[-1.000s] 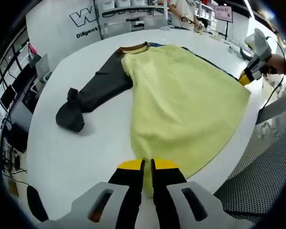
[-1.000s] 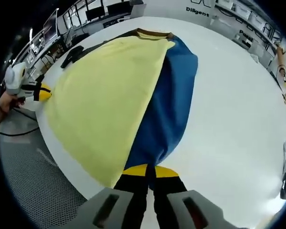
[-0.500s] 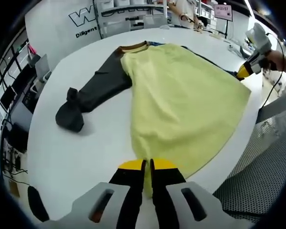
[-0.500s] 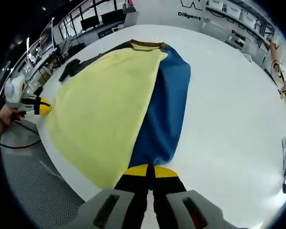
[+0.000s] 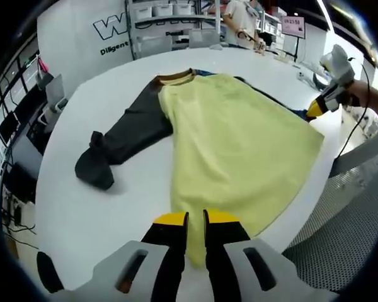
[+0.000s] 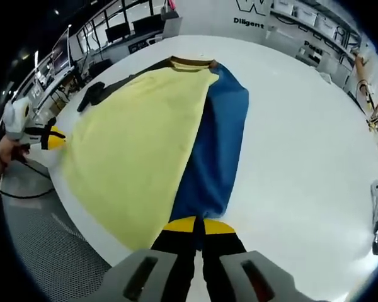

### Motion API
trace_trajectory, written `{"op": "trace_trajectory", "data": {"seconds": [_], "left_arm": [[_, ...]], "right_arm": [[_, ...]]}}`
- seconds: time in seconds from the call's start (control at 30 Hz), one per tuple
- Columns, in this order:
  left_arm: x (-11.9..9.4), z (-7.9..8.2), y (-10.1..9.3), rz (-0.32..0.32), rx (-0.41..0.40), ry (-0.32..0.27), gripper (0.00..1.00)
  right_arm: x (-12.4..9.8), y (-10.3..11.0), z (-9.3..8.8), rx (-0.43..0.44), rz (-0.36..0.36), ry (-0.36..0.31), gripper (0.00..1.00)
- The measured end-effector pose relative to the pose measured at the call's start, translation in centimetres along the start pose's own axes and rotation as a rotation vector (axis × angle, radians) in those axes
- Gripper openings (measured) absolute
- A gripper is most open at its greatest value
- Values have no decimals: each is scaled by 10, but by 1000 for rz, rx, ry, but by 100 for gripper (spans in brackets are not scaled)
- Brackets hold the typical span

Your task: Fold the garment on the visible template until the final outline fits inside the template.

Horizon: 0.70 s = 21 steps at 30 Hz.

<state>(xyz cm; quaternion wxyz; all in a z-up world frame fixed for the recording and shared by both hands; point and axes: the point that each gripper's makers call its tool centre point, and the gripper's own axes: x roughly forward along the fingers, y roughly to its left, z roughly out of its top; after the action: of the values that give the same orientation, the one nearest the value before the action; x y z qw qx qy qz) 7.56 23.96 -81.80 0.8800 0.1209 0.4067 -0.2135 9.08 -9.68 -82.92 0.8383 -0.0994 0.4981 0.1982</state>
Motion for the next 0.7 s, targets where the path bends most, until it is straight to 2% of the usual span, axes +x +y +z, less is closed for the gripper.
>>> {"op": "trace_trajectory", "data": {"seconds": [0.27,0.7], "left_arm": [[2,18,8,21,11,-45,8],[24,57,22,24,-1,-114,10]], "right_arm": [[-3,-4,2,4,-9,-11,0],[-3,-8,5,9,-17,-21,0]]}}
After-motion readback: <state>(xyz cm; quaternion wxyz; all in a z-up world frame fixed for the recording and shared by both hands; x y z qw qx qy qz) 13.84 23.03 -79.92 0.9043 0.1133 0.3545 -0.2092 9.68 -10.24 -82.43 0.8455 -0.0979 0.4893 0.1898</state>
